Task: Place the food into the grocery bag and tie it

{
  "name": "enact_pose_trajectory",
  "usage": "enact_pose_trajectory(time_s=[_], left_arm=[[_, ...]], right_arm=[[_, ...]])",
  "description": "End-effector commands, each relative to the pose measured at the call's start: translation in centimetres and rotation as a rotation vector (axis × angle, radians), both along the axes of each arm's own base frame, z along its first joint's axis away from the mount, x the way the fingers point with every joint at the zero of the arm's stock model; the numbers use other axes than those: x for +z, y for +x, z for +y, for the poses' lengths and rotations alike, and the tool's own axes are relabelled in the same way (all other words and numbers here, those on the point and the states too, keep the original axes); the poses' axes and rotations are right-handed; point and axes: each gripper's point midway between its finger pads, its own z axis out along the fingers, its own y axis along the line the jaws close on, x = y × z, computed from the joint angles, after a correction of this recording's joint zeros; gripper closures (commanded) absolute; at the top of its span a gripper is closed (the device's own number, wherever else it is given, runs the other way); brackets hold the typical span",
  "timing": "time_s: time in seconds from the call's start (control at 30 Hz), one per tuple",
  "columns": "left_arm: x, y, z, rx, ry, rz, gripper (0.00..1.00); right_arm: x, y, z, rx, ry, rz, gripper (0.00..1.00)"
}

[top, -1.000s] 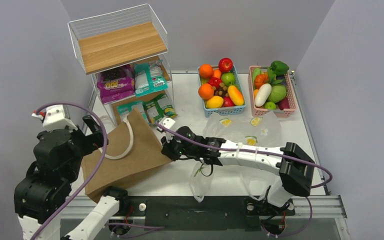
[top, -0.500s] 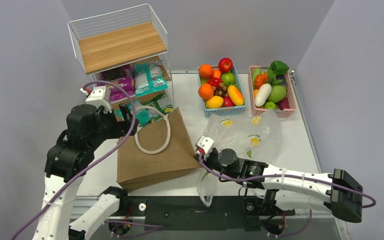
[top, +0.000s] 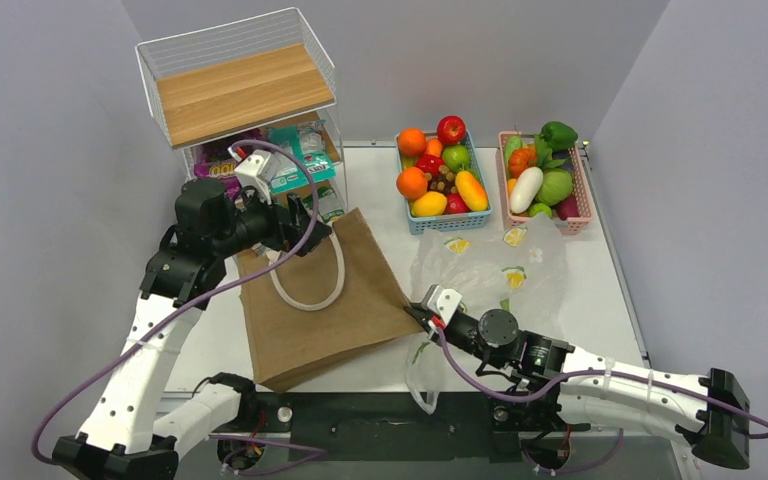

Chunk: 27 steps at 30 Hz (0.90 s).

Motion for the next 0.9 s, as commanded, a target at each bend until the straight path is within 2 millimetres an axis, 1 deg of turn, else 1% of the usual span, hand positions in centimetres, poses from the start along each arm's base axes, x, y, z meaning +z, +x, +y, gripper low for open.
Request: enact_pose_trajectory(time_s=[0.0, 0.03, 0.1, 0.23, 0.37, 0.5, 0.63, 0.67, 0.7, 0.73, 0.77, 0.87], left_arm=[[4.3, 0.1, -2.5, -0.194, -0.062, -0.236, 0.04], [3.9, 0.2, -2.8, -0.210, -0.061, -0.244, 0.03], [4.2, 0.5, -3.3, -0.245, -0.070, -0.288, 0.03], [3.7, 1.0, -3.8, -0.294, -0.061, -0.297, 0.04], [2.1, 2.0, -3.9, -0.314, -0.030, -0.264, 0.07], [0.7, 2.4, -4.2, -0.353, -0.028, -0.238, 0.13], [0.4, 2.0, -4.7, -0.429, -0.049, -0.225, 0.16], [0.2, 1.8, -4.7, -0.441, -0.052, -0.209, 0.19], [0.3, 1.6, -4.9, -0.470, -0.056, -0.208, 0.24], [-0.2, 1.3, -4.9, -0.482, -0.057, -0.175, 0.26], [-0.2, 1.2, -5.0, -0.508, -0.057, -0.172, 0.27], [-0.9, 0.4, -5.3, -0.549, -0.073, -0.138, 0.27]], right_arm=[[3.9, -0.4, 0.3, 0.031, 0.110, -0.094, 1.00], [4.0, -0.5, 0.3, 0.033, 0.123, -0.096, 1.00], [3.9, -0.8, 0.4, 0.048, 0.138, -0.100, 1.00], [3.9, -1.3, 0.5, 0.056, 0.141, -0.103, 1.00], [4.3, -1.6, 0.6, 0.069, 0.144, -0.117, 1.00], [4.9, -2.0, 1.0, 0.096, 0.147, -0.129, 1.00], [5.1, -2.3, 1.1, 0.105, 0.147, -0.133, 1.00], [5.0, -2.3, 1.1, 0.106, 0.146, -0.132, 1.00], [5.1, -2.3, 1.0, 0.102, 0.150, -0.133, 1.00], [5.2, -2.3, 0.9, 0.102, 0.153, -0.134, 1.00], [5.3, -2.3, 0.9, 0.100, 0.155, -0.134, 1.00], [5.6, -2.3, 0.8, 0.098, 0.168, -0.136, 1.00]])
